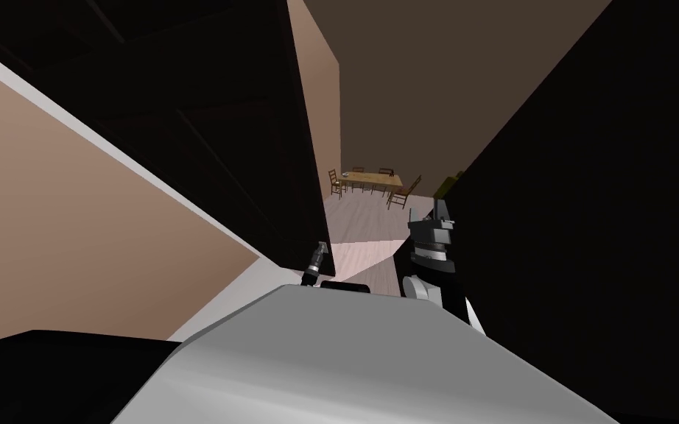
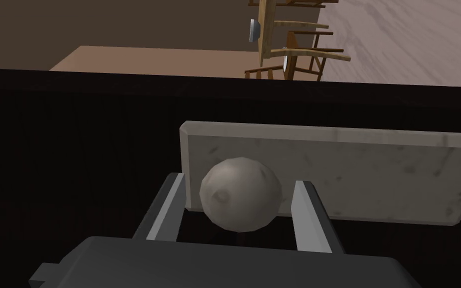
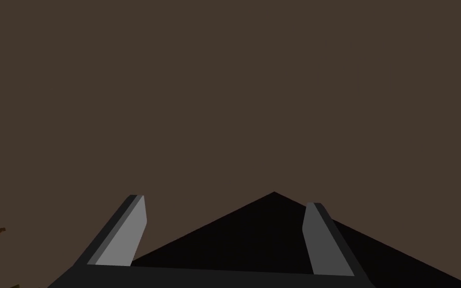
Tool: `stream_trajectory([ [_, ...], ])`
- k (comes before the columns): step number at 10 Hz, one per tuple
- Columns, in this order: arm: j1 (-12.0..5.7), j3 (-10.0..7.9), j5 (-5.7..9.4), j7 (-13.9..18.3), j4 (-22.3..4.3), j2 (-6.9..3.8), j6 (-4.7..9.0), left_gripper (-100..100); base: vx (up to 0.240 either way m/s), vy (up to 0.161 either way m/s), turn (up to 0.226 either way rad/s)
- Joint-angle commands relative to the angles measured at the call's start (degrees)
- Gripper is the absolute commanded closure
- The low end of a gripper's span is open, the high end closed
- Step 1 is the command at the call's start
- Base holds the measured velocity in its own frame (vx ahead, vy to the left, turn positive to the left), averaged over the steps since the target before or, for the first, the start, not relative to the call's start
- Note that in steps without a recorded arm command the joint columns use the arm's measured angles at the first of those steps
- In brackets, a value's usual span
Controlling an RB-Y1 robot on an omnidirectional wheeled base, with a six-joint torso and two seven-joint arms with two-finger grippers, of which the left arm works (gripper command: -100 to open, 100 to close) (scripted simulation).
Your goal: Push the door open
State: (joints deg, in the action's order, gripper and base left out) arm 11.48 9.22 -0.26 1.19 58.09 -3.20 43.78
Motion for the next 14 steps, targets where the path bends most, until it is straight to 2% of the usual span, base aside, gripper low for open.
stream_trajectory([
  [1,0.0,-0.01,0.0,0.01,0.0,-0.02,-0.05,100,-0.03,0.005,-0.015],
  [5,0.0,-0.01,0.0,0.01,0.0,-0.02,-0.05,100,-0.01,0.001,0.001],
  [6,-0.21,-0.87,0.35,-0.27,-0.43,-0.52,-0.31,100,0.089,-0.033,0.033],
  [10,-0.92,-2.87,1.17,-0.81,-1.01,-1.25,-0.47,100,0.169,-0.066,0.045],
  [14,-1.9,-5.62,2.29,-1.56,-1.81,-1.78,-0.69,100,0.187,-0.055,0.054],
])
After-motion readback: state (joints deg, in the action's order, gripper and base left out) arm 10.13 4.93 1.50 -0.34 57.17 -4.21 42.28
